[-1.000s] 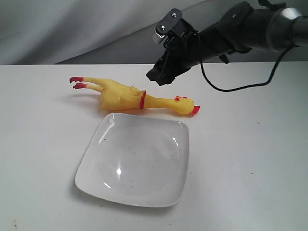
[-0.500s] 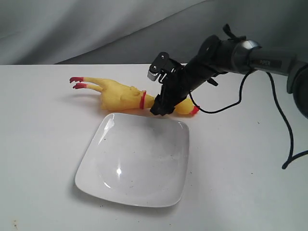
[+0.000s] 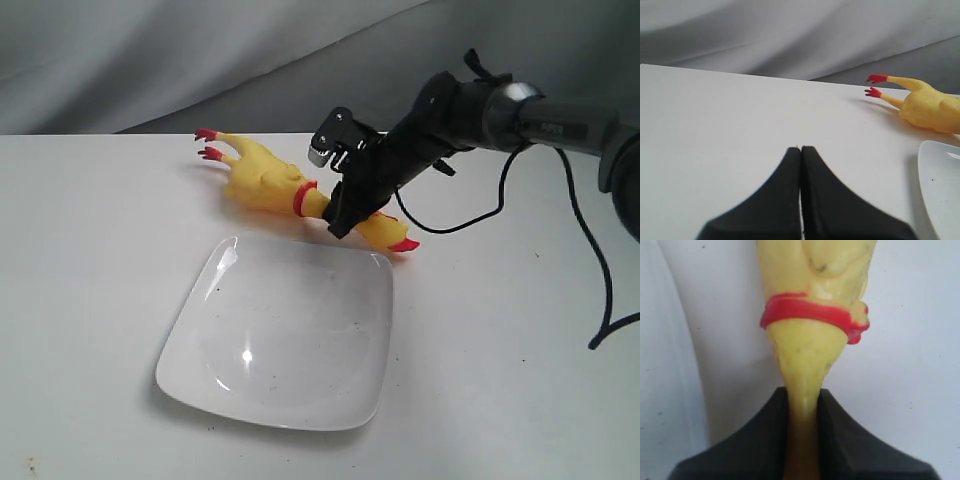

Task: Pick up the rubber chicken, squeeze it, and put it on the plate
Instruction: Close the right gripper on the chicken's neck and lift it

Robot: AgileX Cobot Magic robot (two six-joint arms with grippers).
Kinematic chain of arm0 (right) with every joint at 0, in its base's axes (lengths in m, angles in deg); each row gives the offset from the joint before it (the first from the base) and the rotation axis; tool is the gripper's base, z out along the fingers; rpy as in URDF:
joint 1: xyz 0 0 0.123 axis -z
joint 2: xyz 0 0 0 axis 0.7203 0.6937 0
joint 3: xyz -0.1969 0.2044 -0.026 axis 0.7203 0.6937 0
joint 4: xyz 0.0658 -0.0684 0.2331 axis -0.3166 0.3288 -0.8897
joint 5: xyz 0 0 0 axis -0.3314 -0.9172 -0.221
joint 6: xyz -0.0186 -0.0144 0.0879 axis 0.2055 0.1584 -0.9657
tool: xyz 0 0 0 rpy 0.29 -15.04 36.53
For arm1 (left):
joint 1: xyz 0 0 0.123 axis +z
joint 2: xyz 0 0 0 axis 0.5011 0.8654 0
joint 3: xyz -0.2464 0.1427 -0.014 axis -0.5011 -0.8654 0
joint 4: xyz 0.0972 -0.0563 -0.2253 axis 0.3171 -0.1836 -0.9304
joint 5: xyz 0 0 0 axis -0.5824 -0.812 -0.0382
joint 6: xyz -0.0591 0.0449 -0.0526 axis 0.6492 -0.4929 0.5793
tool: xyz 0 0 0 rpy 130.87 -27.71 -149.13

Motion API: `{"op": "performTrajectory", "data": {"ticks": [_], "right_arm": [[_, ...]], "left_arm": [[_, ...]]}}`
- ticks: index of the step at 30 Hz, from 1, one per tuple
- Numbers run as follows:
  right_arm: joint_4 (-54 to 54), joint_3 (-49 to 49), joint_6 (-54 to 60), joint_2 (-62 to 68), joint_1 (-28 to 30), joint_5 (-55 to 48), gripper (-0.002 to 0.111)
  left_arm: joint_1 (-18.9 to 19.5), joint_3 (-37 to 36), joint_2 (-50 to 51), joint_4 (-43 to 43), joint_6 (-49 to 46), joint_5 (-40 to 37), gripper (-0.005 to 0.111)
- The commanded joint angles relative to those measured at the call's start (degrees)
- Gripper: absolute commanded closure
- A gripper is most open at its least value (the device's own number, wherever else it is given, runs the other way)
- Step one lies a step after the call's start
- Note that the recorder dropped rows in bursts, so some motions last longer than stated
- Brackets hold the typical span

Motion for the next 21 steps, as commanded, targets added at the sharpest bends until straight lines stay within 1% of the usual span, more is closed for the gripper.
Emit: {"op": "performTrajectory", "data": {"ticks": [1, 5, 7, 10, 11, 14, 17, 21], "right_arm": [[0.1, -0.17, -3.76, -8.98, 0.0, -5.25, 0.108], [2.97, -0.17, -7.49, -18.21, -0.37, -11.73, 0.108], [8.07, -0.17, -10.61, -22.74, -1.14, -16.81, 0.108], [17.82, -0.17, -17.55, -27.89, -3.05, -27.3, 0.108], [19.03, -0.05, -19.72, -29.35, -3.74, -28.49, 0.108], [17.3, 3.94, -22.73, -34.5, -5.7, -28.49, 0.108], [15.29, 11.75, -20.66, -41.22, -8.58, -28.49, 0.108], [15.36, 23.97, -20.17, -49.17, -12.04, -20.21, 0.108]], "left_arm": [[0.13, -0.27, -0.15, -0.16, 0.04, 0.28, 0.107], [0.13, -0.27, -0.15, -0.16, 0.04, 0.28, 0.107], [0.13, -0.27, -0.15, -0.16, 0.04, 0.28, 0.107], [0.13, -0.27, -0.15, -0.16, 0.04, 0.28, 0.107], [0.13, -0.27, -0.15, -0.16, 0.04, 0.28, 0.107], [0.13, -0.27, -0.15, -0.16, 0.04, 0.28, 0.107], [0.13, -0.27, -0.15, -0.16, 0.04, 0.28, 0.107], [0.13, -0.27, -0.15, -0.16, 0.04, 0.28, 0.107]]}}
